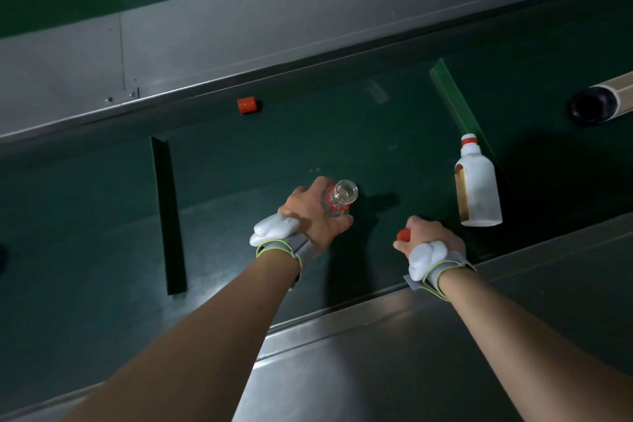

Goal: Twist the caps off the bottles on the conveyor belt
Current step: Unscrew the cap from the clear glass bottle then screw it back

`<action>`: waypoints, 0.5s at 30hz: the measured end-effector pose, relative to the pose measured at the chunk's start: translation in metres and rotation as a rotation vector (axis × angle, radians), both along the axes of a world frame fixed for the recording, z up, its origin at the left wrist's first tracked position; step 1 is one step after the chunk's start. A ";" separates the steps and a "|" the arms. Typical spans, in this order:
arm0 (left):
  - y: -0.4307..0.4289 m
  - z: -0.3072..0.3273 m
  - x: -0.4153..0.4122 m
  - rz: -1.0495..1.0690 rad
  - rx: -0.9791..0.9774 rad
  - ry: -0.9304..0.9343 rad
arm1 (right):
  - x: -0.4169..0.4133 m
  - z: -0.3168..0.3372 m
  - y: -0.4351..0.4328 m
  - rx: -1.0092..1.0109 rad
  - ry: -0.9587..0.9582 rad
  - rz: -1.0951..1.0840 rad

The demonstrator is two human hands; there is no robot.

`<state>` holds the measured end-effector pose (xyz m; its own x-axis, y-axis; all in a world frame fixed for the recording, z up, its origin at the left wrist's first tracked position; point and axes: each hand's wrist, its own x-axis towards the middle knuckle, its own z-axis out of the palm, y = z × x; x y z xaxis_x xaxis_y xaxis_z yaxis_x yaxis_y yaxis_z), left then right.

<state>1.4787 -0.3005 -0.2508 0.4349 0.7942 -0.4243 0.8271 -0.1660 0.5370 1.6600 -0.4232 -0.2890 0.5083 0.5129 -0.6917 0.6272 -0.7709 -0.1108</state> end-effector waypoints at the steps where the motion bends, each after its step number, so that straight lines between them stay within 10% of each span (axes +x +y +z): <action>1: 0.000 0.000 -0.001 0.006 -0.002 -0.014 | 0.000 -0.005 -0.002 -0.010 0.000 -0.029; 15: 0.038 0.012 -0.077 0.157 -0.026 -0.079 | -0.039 -0.003 0.053 -0.164 -0.292 0.236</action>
<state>1.4022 -0.2629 -0.2388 0.3390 0.8443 -0.4151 0.7969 -0.0231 0.6037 1.6208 -0.3698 -0.2917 0.5766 0.5342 -0.6182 0.7762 -0.5944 0.2103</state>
